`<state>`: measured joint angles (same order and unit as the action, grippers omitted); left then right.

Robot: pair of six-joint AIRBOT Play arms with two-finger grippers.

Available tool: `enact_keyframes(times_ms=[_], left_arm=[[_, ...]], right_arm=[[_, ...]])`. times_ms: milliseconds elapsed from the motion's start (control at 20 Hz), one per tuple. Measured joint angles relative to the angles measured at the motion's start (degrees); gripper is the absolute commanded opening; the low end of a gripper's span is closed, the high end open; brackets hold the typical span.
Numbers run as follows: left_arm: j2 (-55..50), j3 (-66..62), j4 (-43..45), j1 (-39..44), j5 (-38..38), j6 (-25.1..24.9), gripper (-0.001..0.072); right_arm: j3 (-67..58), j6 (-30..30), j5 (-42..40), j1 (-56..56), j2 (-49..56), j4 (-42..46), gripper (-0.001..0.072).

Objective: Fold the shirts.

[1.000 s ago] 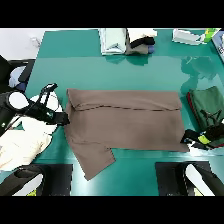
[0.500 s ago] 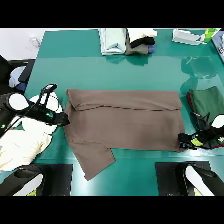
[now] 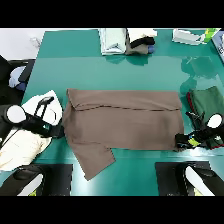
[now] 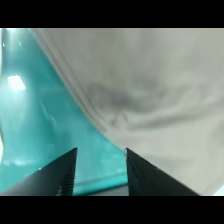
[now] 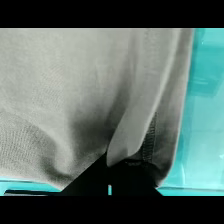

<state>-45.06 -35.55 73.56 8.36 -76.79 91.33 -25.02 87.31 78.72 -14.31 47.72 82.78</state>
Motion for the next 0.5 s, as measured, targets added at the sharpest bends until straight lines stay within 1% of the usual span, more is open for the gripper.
enact_keyframes(times_ms=[150, 300, 500], left_arm=[[1.73, 5.97, -2.54, 2.14, 0.50, 0.74, 0.0372], [2.25, 10.34, -5.46, 6.97, 4.17, 1.29, 0.0372], [2.36, 13.55, -7.69, 13.14, 8.66, 4.00, 0.0372]], right_arm=[[0.00, 0.02, -0.59, 0.13, 0.00, -0.07, 0.0015], [0.00, 0.02, -0.94, 0.17, -0.02, -0.09, 0.0016], [0.00, 0.04, -1.07, 0.17, -0.02, -0.11, 0.0015]])
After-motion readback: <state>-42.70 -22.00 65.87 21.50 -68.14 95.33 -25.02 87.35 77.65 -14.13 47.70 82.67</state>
